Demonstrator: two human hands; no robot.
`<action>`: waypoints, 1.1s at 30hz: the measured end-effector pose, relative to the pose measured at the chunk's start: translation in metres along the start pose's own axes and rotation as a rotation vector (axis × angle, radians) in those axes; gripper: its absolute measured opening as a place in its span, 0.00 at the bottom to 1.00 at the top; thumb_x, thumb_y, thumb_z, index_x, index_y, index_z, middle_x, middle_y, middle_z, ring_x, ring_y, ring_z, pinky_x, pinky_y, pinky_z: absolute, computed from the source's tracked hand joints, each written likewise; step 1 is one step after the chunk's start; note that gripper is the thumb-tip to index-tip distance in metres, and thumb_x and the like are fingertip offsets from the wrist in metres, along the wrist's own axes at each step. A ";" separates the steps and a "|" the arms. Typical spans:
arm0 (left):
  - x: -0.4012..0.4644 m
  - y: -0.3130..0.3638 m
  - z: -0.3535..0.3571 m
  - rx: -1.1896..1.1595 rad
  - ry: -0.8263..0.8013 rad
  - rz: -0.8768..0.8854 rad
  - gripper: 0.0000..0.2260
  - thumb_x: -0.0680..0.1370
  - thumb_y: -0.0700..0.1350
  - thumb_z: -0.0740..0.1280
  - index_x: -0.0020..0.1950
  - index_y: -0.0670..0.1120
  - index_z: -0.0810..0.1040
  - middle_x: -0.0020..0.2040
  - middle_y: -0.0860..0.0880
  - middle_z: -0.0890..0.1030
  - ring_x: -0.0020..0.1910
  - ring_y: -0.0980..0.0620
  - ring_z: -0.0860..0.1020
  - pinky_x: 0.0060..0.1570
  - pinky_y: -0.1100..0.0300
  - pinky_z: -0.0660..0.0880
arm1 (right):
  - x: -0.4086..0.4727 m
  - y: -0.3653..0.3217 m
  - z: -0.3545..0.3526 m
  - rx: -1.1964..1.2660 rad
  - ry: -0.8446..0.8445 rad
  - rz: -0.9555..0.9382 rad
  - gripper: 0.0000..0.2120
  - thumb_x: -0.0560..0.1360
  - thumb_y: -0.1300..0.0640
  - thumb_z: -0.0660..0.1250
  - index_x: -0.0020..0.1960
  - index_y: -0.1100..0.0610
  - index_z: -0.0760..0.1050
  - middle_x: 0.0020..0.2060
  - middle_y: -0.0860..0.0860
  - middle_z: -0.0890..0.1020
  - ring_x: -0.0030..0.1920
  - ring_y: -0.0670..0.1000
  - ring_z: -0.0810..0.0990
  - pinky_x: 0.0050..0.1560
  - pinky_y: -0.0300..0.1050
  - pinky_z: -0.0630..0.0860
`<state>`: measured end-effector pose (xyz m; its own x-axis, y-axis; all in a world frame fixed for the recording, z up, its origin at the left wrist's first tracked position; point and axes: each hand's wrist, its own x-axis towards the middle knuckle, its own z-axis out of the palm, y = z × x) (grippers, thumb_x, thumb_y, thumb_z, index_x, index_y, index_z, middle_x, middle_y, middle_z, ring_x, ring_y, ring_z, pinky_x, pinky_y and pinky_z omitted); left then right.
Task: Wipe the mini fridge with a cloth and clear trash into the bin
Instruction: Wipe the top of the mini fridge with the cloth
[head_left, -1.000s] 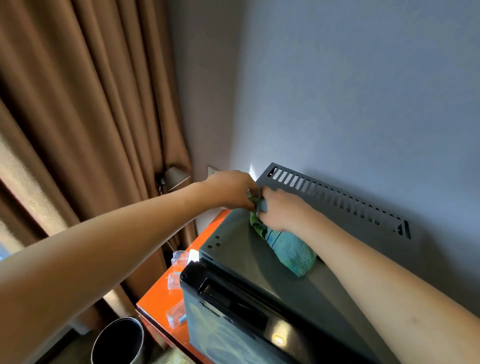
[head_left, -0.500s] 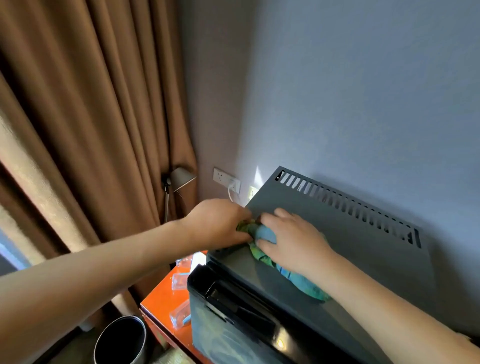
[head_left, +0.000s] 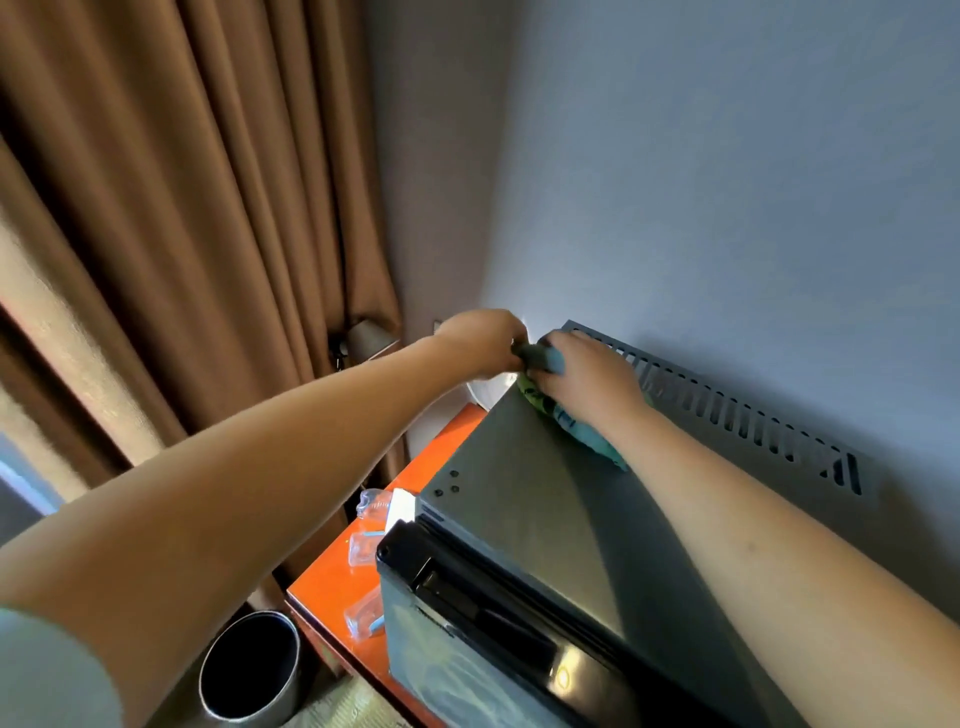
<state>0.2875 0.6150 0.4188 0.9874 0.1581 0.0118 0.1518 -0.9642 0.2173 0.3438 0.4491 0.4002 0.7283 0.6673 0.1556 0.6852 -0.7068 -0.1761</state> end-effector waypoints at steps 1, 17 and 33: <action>0.003 0.002 0.000 0.029 -0.005 0.000 0.12 0.78 0.54 0.69 0.59 0.51 0.82 0.50 0.51 0.81 0.50 0.46 0.80 0.43 0.57 0.75 | 0.003 0.001 0.001 -0.001 0.013 0.006 0.19 0.76 0.40 0.64 0.61 0.50 0.74 0.53 0.51 0.79 0.53 0.57 0.79 0.46 0.52 0.77; -0.089 -0.027 0.016 -0.055 0.094 0.093 0.12 0.77 0.57 0.70 0.56 0.53 0.80 0.45 0.54 0.76 0.46 0.49 0.76 0.38 0.57 0.68 | -0.072 -0.053 0.015 -0.073 0.056 0.019 0.17 0.77 0.41 0.62 0.61 0.48 0.69 0.49 0.53 0.76 0.50 0.59 0.76 0.39 0.49 0.71; -0.187 -0.032 0.019 -0.037 0.124 0.387 0.14 0.78 0.58 0.68 0.57 0.50 0.79 0.44 0.49 0.82 0.44 0.45 0.80 0.39 0.54 0.75 | -0.184 -0.110 0.007 -0.108 0.114 0.046 0.20 0.78 0.38 0.63 0.66 0.45 0.69 0.51 0.50 0.76 0.55 0.55 0.76 0.44 0.49 0.73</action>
<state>0.0991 0.6123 0.3910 0.9578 -0.1888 0.2167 -0.2343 -0.9495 0.2085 0.1340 0.4058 0.3839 0.7511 0.6066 0.2605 0.6430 -0.7616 -0.0807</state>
